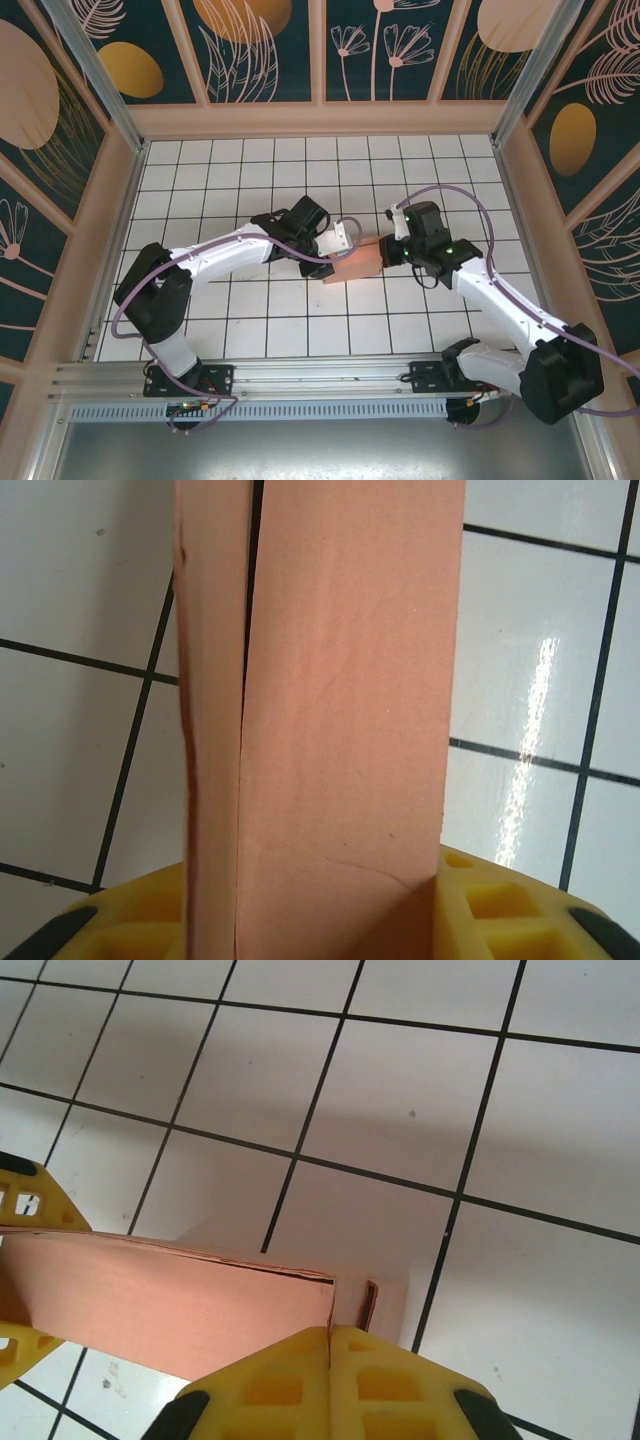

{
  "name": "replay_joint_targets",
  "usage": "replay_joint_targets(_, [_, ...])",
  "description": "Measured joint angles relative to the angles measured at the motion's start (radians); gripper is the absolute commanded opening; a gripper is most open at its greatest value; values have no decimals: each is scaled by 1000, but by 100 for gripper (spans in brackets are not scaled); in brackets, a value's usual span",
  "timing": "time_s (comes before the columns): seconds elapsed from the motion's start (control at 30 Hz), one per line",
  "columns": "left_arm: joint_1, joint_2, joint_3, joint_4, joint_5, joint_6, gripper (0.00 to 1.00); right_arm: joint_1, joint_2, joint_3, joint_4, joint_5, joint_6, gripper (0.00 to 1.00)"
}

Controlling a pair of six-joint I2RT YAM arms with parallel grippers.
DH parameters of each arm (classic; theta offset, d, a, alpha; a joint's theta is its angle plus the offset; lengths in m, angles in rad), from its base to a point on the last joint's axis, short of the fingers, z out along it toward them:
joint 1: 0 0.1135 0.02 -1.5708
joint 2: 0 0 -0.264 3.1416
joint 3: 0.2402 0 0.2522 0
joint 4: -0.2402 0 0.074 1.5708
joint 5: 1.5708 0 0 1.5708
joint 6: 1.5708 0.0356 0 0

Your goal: Fold the paper box

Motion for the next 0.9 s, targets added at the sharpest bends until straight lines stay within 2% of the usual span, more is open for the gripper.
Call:
replay_joint_targets(0.43, [61,42,96,-157,-1,187,37,103,-2,-35,64,75,35,0])
replay_joint_targets(0.67, [64,61,124,-185,3,176,39,106,3,-42,91,86,36,0])
replay_joint_targets(0.9, [64,68,132,-192,3,119,48,106,29,-34,110,85,36,0])
